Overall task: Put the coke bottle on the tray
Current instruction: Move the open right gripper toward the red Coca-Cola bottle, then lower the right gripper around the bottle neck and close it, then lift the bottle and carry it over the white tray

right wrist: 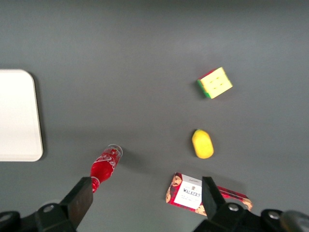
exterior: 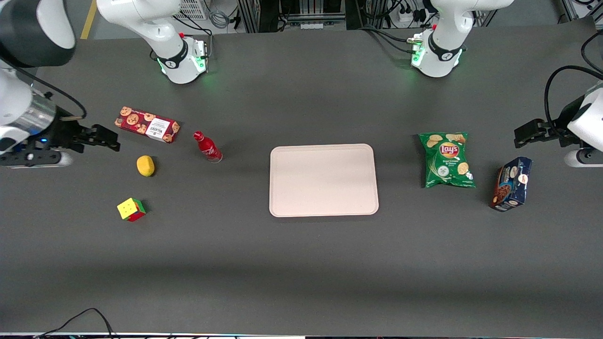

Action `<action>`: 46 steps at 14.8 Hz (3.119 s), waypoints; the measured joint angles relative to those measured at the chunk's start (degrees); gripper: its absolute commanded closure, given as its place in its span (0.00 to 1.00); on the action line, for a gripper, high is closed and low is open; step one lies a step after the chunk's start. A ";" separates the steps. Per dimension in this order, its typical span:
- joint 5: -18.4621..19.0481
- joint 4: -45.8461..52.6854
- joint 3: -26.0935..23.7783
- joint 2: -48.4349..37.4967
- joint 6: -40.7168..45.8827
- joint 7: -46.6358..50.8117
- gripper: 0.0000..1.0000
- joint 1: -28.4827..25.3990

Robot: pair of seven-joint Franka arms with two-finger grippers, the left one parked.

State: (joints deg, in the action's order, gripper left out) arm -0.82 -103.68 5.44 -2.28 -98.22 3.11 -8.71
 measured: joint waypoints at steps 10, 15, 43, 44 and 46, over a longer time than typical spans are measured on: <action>-0.26 -37.09 -13.86 -13.05 -28.05 7.75 0.00 -0.13; -0.27 -43.25 -17.35 -11.78 -36.91 10.39 0.00 -0.14; -0.31 -43.62 -19.47 -6.29 -39.54 11.20 1.00 -0.64; -0.31 -43.62 -19.47 -6.29 -39.51 11.27 1.00 -0.64; -0.36 -43.38 -19.47 -6.43 -39.09 11.58 1.00 -0.64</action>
State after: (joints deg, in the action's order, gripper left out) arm -1.18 -147.06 -14.04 -8.71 -137.31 14.68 -9.35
